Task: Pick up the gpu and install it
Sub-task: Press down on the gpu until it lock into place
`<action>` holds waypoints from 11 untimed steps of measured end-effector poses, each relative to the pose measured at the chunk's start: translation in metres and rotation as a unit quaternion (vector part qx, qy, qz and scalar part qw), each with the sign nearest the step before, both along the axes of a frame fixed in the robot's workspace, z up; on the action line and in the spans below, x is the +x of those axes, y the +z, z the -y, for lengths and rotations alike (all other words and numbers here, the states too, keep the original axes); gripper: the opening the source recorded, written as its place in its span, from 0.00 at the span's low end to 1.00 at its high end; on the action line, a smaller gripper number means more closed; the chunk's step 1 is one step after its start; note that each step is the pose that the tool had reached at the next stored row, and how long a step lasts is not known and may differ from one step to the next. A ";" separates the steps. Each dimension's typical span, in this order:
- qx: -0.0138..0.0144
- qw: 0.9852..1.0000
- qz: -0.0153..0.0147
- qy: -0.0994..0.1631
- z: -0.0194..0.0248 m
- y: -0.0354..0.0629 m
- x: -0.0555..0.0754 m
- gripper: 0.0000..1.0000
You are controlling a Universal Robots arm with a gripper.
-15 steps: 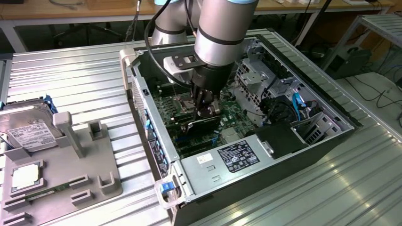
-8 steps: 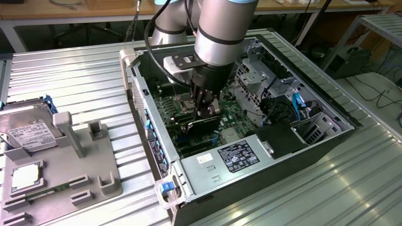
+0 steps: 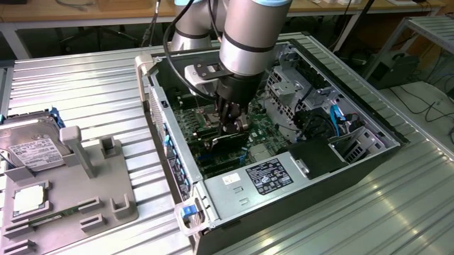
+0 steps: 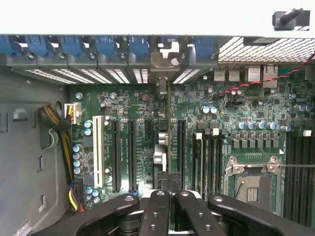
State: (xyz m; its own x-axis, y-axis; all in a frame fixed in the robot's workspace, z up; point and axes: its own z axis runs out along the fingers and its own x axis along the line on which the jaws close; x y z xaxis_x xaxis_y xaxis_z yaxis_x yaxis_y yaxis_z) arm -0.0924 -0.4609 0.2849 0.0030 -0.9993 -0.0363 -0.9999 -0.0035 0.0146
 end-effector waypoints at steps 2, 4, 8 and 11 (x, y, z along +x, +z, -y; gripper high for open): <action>0.000 1.000 0.000 0.000 0.0000 -0.0021 0.000 0.11; 0.000 1.000 0.000 0.000 0.0001 -0.0022 0.000 0.11; 0.000 1.000 0.000 0.000 0.0001 -0.0036 0.012 0.11; -0.001 1.000 0.000 0.000 0.0002 -0.0040 0.013 0.11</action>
